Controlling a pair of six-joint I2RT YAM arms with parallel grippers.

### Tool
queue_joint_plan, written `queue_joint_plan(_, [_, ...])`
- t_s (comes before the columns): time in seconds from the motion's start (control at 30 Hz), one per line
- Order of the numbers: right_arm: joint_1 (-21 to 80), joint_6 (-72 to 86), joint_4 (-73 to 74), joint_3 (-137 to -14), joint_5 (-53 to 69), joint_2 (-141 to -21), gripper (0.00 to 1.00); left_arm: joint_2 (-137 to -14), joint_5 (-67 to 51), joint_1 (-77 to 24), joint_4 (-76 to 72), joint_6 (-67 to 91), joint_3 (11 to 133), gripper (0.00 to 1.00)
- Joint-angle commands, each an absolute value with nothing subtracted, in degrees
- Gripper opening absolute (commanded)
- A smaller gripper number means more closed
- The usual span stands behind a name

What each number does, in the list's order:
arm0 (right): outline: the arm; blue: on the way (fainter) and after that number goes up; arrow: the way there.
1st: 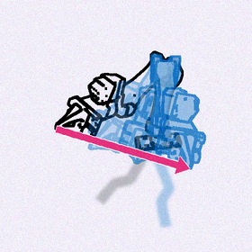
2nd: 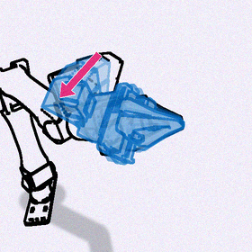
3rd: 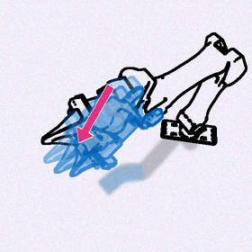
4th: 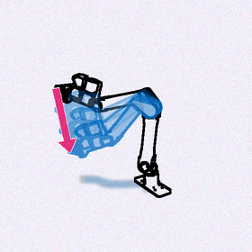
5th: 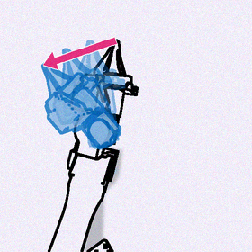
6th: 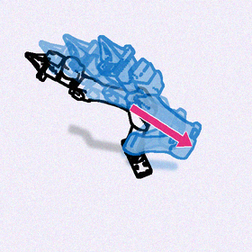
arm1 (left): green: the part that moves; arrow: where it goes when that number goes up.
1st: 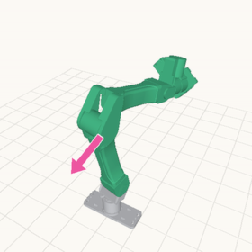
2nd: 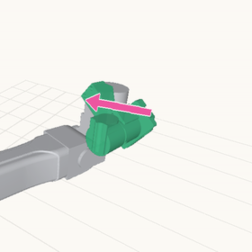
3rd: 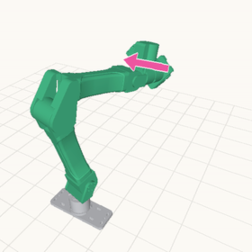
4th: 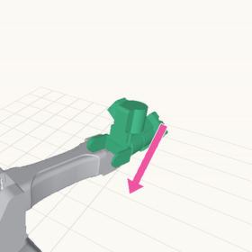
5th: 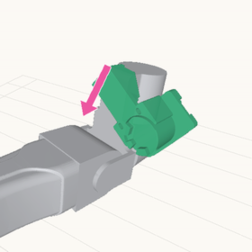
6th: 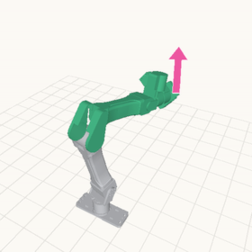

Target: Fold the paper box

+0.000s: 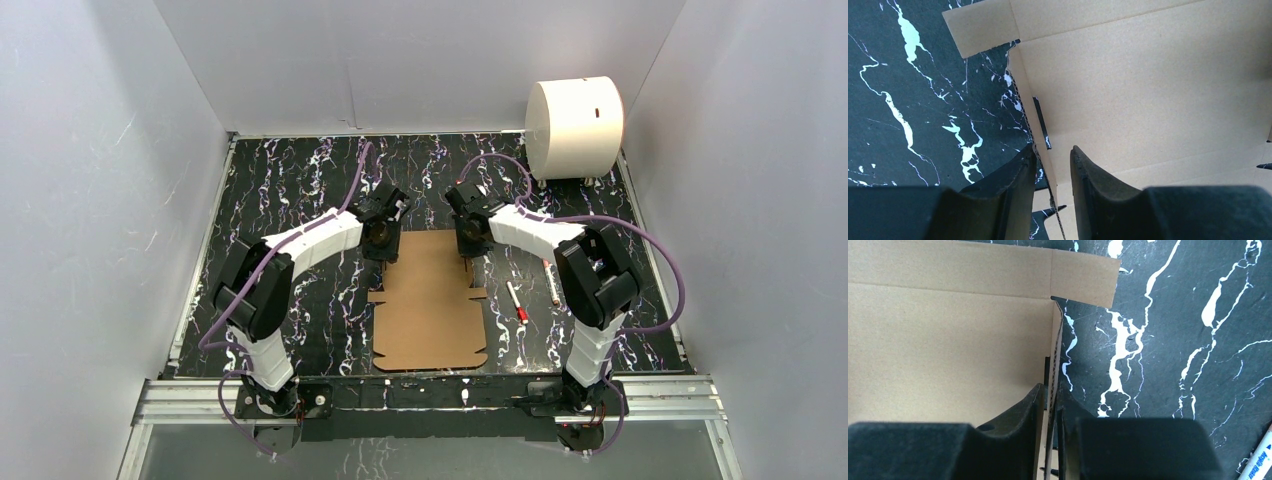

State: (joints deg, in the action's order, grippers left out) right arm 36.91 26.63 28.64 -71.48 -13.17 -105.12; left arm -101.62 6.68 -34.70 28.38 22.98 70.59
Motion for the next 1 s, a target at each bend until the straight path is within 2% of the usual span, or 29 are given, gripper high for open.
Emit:
queue_joint_plan(0.0, [37.3, 27.3, 28.3, -73.9, -14.1, -103.3, 0.25, -100.7, 8.3, -35.3, 29.4, 22.5, 72.9, 0.30])
queue_joint_plan(0.47, [37.3, 27.7, 19.4, -63.4, -15.5, -94.2, 0.51, -94.5, 14.7, -34.8, 29.3, 22.2, 67.0, 0.35])
queue_joint_plan(0.8, [37.1, 28.0, 16.8, -59.7, -15.3, -92.7, 0.51, -92.7, 16.9, -33.8, 30.1, 21.4, 64.8, 0.35])
queue_joint_plan(0.97, [37.1, 28.2, 16.3, -59.8, -13.7, -93.3, 0.49, -94.1, 15.3, -33.8, 30.2, 21.4, 65.6, 0.28])
